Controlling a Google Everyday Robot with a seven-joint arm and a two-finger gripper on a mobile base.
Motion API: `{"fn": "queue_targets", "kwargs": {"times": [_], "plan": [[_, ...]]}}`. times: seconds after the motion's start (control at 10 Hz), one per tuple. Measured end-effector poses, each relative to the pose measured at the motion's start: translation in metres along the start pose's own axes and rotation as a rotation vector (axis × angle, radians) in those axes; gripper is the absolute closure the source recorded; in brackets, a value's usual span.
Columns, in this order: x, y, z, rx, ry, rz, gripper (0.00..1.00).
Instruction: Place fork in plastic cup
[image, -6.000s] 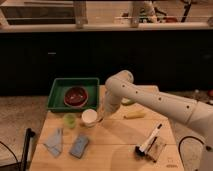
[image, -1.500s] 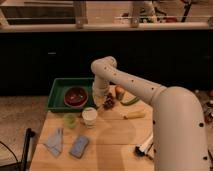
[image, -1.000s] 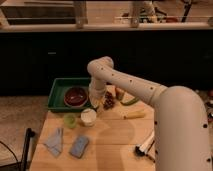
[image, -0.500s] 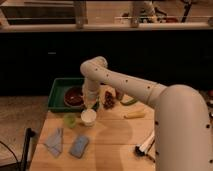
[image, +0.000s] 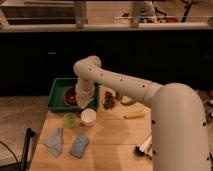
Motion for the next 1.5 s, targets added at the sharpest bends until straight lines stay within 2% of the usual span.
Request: {"fn": "queue_targets", "kwargs": {"times": [0.2, 0.7, 1.2, 1.5], "plan": [[-0.012, -0.008, 0.006, 0.013, -0.012, 0.004, 1.00], [-0.024, -0.016, 0.018, 0.027, -0.029, 0.017, 1.00], [-0.036, -0.034, 0.031, 0.018, -0.033, -0.008, 1.00], [-0.037, -0.036, 0.039, 0.006, -0.040, -0.016, 1.00]]}}
